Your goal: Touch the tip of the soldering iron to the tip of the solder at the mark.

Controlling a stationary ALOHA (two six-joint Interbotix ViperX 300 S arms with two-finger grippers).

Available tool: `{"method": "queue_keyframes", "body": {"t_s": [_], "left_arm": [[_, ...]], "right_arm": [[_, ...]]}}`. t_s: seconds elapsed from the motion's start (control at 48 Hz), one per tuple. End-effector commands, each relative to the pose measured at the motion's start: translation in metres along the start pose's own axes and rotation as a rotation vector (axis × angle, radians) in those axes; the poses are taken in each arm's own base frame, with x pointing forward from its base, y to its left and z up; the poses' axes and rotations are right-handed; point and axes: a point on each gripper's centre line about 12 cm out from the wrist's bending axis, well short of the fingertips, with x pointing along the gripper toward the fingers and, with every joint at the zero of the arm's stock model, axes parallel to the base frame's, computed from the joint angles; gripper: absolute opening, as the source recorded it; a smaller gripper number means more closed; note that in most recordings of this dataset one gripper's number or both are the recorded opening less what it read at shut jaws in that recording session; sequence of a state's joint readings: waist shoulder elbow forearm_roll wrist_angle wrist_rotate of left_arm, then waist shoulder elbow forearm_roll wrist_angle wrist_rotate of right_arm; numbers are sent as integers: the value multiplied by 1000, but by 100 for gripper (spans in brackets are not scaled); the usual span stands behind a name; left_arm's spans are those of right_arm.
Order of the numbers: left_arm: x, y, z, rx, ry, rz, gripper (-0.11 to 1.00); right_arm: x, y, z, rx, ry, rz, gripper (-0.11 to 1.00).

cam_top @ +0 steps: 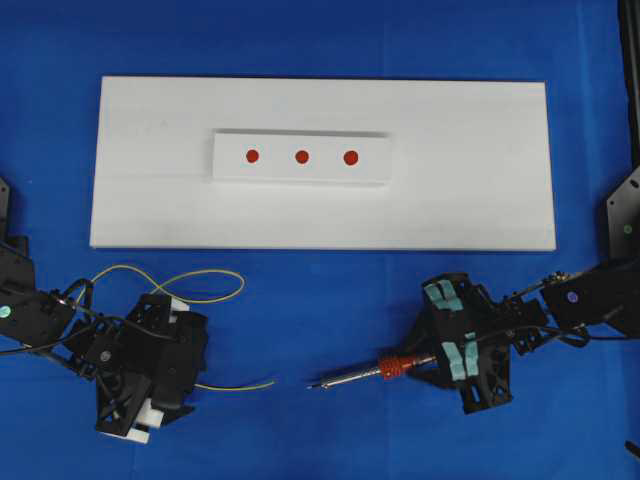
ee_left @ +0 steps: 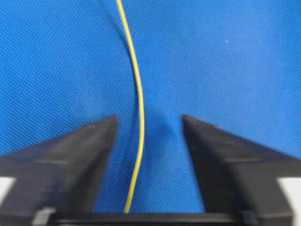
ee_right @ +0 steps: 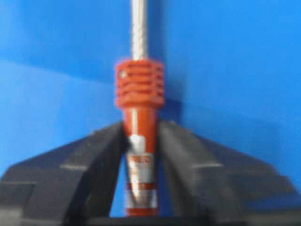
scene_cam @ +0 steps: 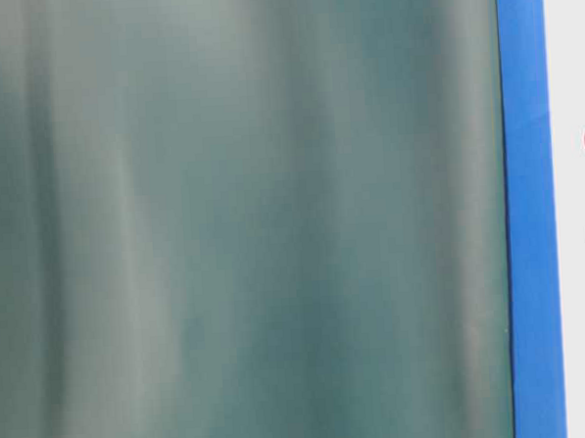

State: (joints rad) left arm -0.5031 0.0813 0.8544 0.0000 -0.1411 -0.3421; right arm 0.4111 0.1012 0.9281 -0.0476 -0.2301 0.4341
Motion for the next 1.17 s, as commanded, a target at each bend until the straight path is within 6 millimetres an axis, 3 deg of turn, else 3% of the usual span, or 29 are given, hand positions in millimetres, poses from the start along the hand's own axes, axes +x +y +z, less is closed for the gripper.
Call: {"method": "queue_keyframes", "body": {"t_s": [0.0,0.063,0.167,0.292,0.479,0.646,0.792,0.938,1.146], "left_arm": [[-10,-4,16,1,-39,-10,70],[-19,-6,23,0,-39,-9,79],[-43,-8,41,3,-54,-5,74],[-77,-3,57,-12,-74,13,72],[-126,17,71,3,-170,55,72],[-177,32,81,114,-331,100,70],[-207,48,77,156,-448,166,70],[-234,63,63,166,-544,240,70],[-250,84,27,138,-627,344,70]], "right_arm": [[-6,6,13,4,-11,2,47],[-14,9,23,-7,-11,-2,64],[-35,13,41,-28,-23,-8,90],[-69,14,64,-63,-55,-27,83],[-130,-3,94,-106,-152,-108,83],[-179,-34,103,-125,-272,-222,83],[-213,-58,104,-110,-374,-314,83],[-233,-70,98,-119,-453,-367,82],[-237,-89,73,-111,-536,-406,82]]}}
